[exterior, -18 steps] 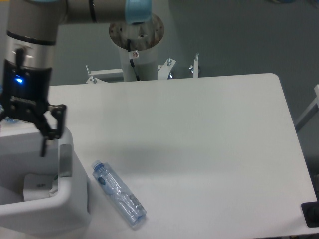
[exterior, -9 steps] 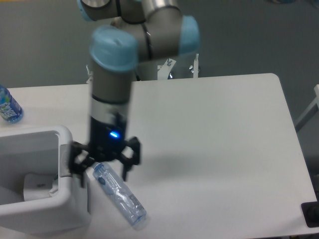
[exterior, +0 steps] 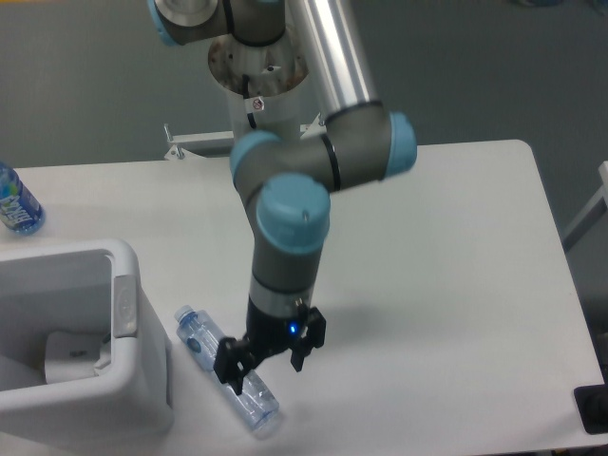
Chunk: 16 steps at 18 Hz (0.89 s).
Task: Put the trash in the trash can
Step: 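Move the gripper back and lower it over the clear plastic bottle, then close the gripper on the bottle's end and lift it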
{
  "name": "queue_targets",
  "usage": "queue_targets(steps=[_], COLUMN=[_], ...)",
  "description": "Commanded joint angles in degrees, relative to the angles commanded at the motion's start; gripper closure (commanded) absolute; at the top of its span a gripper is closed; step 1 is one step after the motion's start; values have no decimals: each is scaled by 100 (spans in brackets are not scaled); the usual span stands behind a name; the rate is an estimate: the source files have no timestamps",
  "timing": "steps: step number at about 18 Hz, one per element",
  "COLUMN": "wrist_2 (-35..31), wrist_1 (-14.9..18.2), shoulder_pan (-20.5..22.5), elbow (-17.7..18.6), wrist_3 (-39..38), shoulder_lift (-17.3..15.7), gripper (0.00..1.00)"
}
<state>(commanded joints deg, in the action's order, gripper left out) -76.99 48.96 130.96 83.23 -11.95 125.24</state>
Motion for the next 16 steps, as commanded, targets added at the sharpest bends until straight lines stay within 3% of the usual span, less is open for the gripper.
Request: queue_targets(steps=[5,16], wrist_2=[-140,-527], wrist_1=[-35,-62], shoulder_pan=[-149,-360], elbow=[-158,-308], wrist_3=[9,53], shoulder_lift=[317,625], gripper=[0,0])
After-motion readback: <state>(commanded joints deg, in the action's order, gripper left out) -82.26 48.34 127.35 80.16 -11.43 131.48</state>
